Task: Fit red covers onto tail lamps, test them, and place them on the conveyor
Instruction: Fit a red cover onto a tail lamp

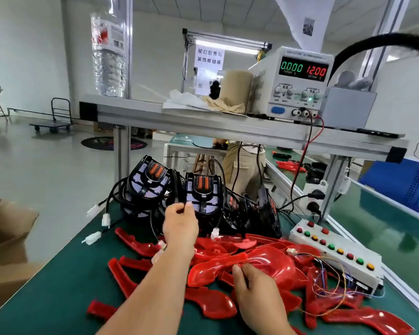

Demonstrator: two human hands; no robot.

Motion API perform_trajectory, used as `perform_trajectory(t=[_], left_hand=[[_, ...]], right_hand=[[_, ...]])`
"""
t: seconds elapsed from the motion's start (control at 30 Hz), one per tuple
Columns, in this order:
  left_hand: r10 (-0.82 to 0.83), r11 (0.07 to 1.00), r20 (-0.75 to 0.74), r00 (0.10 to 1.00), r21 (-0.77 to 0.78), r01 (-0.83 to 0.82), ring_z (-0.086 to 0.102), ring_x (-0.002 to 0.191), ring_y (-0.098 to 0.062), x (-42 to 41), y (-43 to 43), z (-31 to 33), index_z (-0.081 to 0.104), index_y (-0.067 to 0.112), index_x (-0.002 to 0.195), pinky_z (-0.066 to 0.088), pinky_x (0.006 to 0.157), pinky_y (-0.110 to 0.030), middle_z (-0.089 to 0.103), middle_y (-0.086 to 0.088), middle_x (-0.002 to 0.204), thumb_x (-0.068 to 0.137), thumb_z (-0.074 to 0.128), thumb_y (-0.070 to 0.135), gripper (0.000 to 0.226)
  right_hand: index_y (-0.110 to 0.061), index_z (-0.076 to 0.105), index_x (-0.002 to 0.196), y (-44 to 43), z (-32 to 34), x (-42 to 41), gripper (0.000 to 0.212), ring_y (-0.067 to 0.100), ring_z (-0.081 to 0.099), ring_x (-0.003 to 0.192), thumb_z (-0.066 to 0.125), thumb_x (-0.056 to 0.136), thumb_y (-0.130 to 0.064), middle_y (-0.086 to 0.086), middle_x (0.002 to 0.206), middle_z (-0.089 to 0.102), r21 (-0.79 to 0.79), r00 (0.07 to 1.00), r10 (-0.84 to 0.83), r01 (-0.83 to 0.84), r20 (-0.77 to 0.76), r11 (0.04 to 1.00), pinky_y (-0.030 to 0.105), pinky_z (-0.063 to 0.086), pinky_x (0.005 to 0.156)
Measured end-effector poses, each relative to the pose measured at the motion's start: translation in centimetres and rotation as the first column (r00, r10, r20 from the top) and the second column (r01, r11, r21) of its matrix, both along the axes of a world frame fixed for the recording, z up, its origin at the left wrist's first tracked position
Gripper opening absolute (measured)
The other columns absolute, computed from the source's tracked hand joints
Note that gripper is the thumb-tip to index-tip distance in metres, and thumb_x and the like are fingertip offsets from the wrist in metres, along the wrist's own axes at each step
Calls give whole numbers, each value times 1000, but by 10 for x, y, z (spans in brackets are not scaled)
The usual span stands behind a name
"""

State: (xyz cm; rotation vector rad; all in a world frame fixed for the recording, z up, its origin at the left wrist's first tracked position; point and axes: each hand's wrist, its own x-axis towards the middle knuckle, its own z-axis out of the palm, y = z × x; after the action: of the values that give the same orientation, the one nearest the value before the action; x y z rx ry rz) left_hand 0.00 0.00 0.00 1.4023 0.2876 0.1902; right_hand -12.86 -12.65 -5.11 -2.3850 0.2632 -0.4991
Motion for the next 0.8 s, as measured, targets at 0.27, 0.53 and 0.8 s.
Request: perform_trajectory(t=[0.27,0.53,0.8], left_hand=[[-38,745,-108,993,659,100,66,91,-34,46,-11,-13,30,5,133,43,67,-36,68,-20,102,99,47,40,52],[-103,976,-94,990,183,119,73,71,-28,49,-16,1,37,1,130,57,56,-28,64,-19,113,99,48,17,36],[-274,962,60,960,40,272,75,66,-21,-27,5,9,45,9,119,56,54,-22,63,-9,113,95,54,10,26]], right_hand=[[-29,46,91,8,-3,0,31,7,61,91,29,99,-54,-8,103,60,-367,999,2,10,34,930,22,41,70],[-30,59,63,10,0,-8,28,0,59,54,78,69,-50,-14,63,59,-422,998,33,-4,61,906,15,39,46],[-28,35,66,-1,-2,-5,43,4,48,63,30,98,-57,-9,70,48,-272,1000,-7,8,7,962,15,35,55]])
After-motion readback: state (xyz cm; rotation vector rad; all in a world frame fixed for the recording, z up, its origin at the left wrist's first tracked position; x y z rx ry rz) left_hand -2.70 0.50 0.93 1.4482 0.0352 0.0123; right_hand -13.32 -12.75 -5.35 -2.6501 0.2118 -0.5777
